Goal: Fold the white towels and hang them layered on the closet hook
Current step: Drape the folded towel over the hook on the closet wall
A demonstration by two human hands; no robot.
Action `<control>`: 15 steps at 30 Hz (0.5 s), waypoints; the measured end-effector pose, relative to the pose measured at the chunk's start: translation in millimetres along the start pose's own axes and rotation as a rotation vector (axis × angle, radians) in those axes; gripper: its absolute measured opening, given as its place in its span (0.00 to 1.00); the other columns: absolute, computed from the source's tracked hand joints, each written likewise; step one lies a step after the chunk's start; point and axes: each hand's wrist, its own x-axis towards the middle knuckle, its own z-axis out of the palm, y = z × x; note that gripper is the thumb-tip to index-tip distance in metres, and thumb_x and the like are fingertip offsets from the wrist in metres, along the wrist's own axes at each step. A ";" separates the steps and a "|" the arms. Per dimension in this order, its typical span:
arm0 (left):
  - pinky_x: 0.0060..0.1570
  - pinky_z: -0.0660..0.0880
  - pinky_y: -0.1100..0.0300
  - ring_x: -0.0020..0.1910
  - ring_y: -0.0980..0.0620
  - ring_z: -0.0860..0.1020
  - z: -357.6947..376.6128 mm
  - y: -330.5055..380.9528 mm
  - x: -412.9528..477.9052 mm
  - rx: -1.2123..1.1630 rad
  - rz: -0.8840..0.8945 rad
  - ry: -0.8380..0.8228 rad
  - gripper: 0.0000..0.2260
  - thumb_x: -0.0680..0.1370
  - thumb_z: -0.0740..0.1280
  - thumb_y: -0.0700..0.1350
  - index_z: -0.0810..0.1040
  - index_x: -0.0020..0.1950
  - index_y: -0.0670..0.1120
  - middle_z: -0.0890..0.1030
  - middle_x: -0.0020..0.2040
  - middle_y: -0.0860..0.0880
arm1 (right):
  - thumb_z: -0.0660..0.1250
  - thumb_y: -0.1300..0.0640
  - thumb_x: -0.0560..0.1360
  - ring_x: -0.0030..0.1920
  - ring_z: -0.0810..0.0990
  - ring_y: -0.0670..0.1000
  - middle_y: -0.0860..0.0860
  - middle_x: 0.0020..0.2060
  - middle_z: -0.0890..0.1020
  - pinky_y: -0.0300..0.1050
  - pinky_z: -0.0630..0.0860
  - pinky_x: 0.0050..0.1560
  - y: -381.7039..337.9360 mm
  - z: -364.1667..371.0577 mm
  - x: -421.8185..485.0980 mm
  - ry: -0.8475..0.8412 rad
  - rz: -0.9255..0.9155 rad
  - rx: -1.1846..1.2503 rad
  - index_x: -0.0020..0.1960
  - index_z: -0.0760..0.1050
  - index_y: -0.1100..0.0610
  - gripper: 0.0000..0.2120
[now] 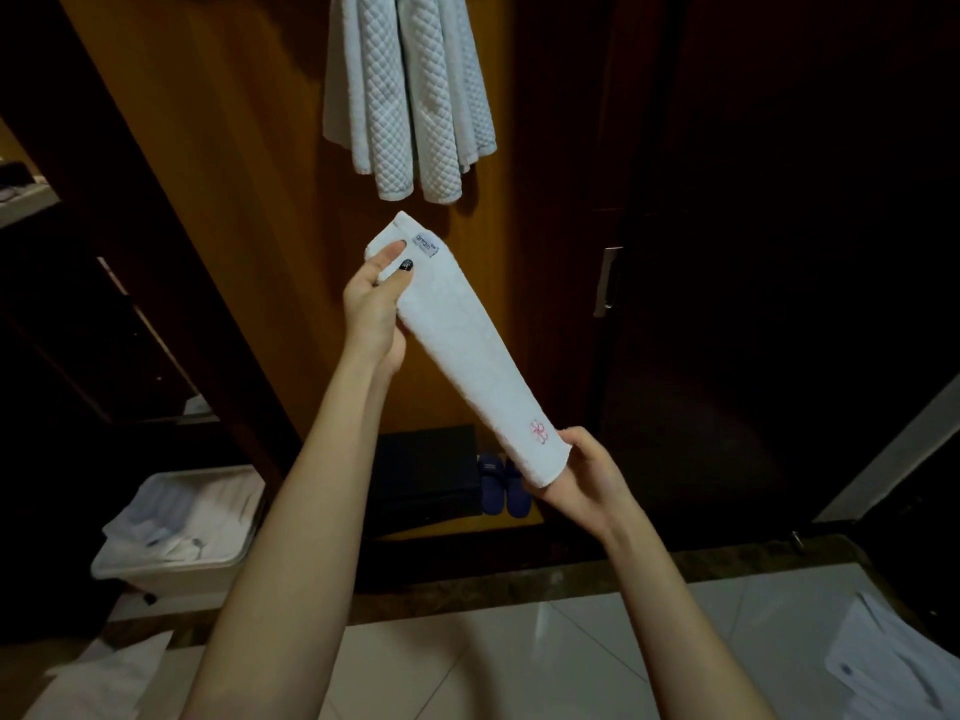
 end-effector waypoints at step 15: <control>0.43 0.78 0.65 0.54 0.52 0.80 -45.1 -6.2 28.5 0.089 0.107 0.110 0.19 0.76 0.65 0.29 0.80 0.59 0.49 0.77 0.61 0.47 | 0.67 0.63 0.77 0.34 0.76 0.45 0.49 0.33 0.77 0.40 0.72 0.36 -58.0 42.9 7.9 0.437 -0.752 -0.819 0.55 0.71 0.55 0.09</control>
